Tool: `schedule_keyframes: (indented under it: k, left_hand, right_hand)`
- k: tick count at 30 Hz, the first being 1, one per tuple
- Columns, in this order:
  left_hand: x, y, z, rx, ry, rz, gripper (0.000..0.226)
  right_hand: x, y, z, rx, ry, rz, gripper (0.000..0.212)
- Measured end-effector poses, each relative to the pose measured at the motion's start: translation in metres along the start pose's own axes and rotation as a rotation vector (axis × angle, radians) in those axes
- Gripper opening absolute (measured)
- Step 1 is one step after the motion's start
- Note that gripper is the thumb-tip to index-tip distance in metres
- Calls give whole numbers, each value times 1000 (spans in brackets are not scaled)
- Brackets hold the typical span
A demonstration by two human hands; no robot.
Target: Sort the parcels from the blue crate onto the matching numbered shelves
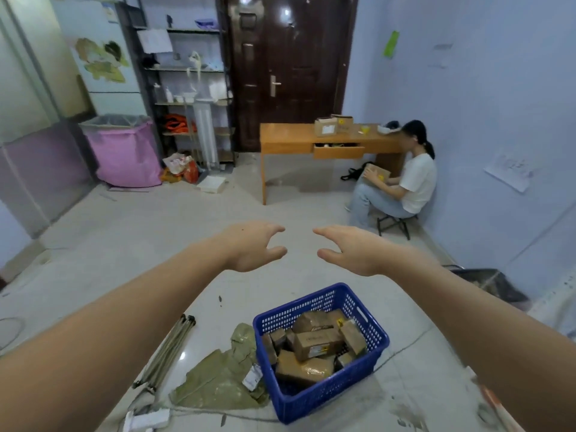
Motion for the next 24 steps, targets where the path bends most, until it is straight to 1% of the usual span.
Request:
schedule_keyframes:
  k: [6, 11, 17, 20, 24]
  left_hand:
    - [-20, -120, -17, -127, -21, -57, 64]
    - [-36, -208, -28, -218, -32, -127, 63]
    - [-50, -290, -22, -356, -38, -198, 62]
    - [-66, -329, -13, -469, -36, -241, 62]
    - [-101, -375, -8, -643, -76, -293, 64]
  right_hand:
    - [-32, -68, 81, -191, -45, -21, 65]
    - [-49, -114, 131, -312, -93, -51, 64]
    - [-54, -141, 164, -437, -106, -72, 64]
    - [-63, -155, 179, -543, -139, -70, 64]
    - [-90, -176, 190, -695, -207, -23, 64]
Point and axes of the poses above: each hand's wrist, its own y-axis away from the middle knuckle, its own x-axis out of the back of the hand, z = x × y, the point moved 10 cm from there along -y, towards the middle knuckle, and after that the axes turned 2 degrees about y, right-handed, at the moved point
